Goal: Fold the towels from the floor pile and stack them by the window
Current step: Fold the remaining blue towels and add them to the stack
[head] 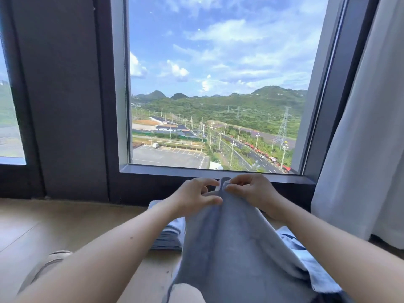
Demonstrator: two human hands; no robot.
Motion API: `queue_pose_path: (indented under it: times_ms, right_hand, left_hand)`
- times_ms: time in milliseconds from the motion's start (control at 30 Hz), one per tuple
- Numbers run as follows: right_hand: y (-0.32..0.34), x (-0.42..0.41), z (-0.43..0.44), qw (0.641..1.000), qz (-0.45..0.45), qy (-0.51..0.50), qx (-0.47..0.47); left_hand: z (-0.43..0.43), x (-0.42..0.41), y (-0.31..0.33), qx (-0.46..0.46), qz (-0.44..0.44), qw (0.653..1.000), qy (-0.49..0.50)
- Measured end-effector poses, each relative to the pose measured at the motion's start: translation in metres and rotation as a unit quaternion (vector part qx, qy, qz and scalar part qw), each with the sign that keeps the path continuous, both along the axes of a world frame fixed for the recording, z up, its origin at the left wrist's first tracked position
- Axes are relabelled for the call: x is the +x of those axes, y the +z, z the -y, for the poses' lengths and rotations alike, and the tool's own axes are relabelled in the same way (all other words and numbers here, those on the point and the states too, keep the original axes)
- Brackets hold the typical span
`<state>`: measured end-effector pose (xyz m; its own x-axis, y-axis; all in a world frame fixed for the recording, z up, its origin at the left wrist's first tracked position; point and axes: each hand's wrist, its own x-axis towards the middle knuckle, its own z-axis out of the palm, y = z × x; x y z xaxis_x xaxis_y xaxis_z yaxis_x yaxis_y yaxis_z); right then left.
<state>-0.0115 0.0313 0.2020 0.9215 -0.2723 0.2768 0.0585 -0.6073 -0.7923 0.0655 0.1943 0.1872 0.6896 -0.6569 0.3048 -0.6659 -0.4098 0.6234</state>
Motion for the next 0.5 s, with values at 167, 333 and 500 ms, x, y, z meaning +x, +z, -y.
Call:
queue_pose_path:
  times_ms: [167,333,500]
  right_hand:
    - [0.003,-0.010,-0.004,0.994,-0.030,0.043,0.099]
    - [0.001,-0.015,-0.007,0.993,-0.027,0.047,0.102]
    - [-0.004,-0.019,0.000,0.993,-0.048,0.066,0.080]
  left_hand:
    - [0.007,-0.012,0.005,-0.032,0.011,0.999,-0.019]
    - [0.008,-0.015,0.003,-0.023,0.033,0.999,-0.001]
    - [0.003,-0.012,0.006,-0.053,0.050,0.997,0.036]
